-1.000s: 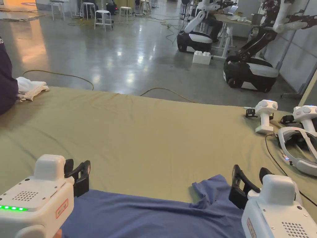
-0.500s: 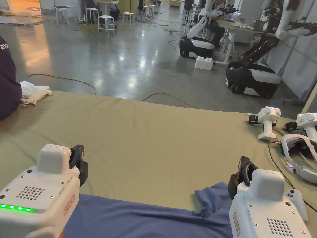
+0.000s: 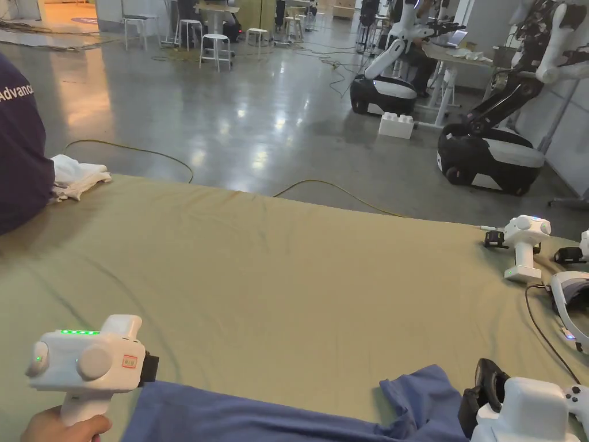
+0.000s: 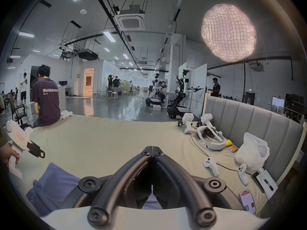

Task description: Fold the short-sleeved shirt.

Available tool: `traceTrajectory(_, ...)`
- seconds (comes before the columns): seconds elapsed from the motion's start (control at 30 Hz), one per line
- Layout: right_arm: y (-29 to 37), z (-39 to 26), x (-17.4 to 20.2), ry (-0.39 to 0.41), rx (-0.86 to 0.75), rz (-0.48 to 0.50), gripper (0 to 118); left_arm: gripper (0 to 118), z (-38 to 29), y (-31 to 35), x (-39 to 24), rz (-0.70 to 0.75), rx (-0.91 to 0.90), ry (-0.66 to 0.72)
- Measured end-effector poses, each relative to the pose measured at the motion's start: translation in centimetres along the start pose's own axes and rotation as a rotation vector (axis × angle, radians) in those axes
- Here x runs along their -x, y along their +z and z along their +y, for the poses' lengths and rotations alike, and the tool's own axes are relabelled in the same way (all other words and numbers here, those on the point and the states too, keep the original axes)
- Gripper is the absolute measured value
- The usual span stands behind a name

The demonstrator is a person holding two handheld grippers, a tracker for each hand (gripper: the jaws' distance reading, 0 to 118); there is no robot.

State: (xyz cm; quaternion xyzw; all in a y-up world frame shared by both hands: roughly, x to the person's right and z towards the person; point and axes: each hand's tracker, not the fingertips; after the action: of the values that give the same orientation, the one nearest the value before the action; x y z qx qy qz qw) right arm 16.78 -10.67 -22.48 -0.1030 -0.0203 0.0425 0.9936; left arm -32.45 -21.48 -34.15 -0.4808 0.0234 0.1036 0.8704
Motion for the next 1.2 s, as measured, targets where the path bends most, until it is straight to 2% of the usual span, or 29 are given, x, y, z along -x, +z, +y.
traceTrajectory(0.1, -0.5, -0.8, -0.5, 0.009, 0.037, -0.012, 0, 51, 0.8, -3.0, 0.7, -0.039, 0.098, 0.029)
traceTrajectory(0.17, -0.9, -1.5, -0.8, 0.016, 0.061, -0.02, 0, 55, 1.1, -4.9, 0.9, -0.053, 0.163, 0.026)
traceTrajectory(0.3, -1.4, -2.6, -1.5, 0.025, 0.106, -0.035, 0, 55, 0.7, -7.4, 0.5, 0.027, 0.247, -0.018)
traceTrajectory(0.4, -1.7, -3.4, -2.0, 0.028, 0.136, -0.043, 0, 49, 0.6, -7.2, -0.3, 0.039, 0.211, -0.016)
traceTrajectory(0.53, -2.9, -4.1, -3.0, 0.0, 0.186, -0.052, 0, 21, -0.1, -6.5, -1.4, 0.077, 0.16, -0.11)
traceTrajectory(0.6, -3.8, -4.4, -3.7, -0.006, 0.211, -0.061, 0, 19, -0.3, -6.3, -1.3, 0.062, 0.148, -0.108)
traceTrajectory(0.67, -5.5, -4.5, -4.6, 0.006, 0.283, -0.08, 0, 7, -0.4, -6.0, -1.3, 0.046, 0.135, -0.102)
traceTrajectory(0.7, -6.5, -4.5, -5.2, 0.003, 0.324, -0.076, 1, 7, -0.5, -5.7, -1.4, 0.043, 0.128, -0.107)
traceTrajectory(0.73, -7.7, -4.6, -5.8, -0.002, 0.364, -0.073, 7, 6, -0.4, -5.6, -1.2, 0.037, 0.109, -0.121)
traceTrajectory(0.77, -8.8, -4.7, -6.5, -0.01, 0.395, -0.056, 22, 6, -0.5, -5.1, -1.3, 0.03, 0.079, -0.134)
traceTrajectory(0.8, -10.0, -5.0, -7.2, -0.018, 0.425, -0.045, 53, 6, -0.6, -4.5, -1.4, 0.021, 0.055, -0.145)
traceTrajectory(0.83, -11.3, -5.3, -7.8, -0.001, 0.452, -0.042, 68, 6, -0.7, -3.8, -1.6, 0.021, 0.046, -0.15)
traceTrajectory(0.93, -15.2, -6.5, -8.6, 0.058, 0.563, -0.021, 68, 6, -1.1, -2.2, -1.9, 0.013, -0.003, -0.148)
traceTrajectory(1.1, -21.3, -10.2, -9.6, 0.081, 0.815, 0.067, 68, 6, -1.8, -0.3, -2.4, 0.015, -0.038, -0.135)
traceTrajectory(1.2, -23.5, -12.0, -10.4, 0.015, 0.915, 0.094, 64, 6, -2.1, -0.1, -1.9, 0.003, -0.056, -0.106)
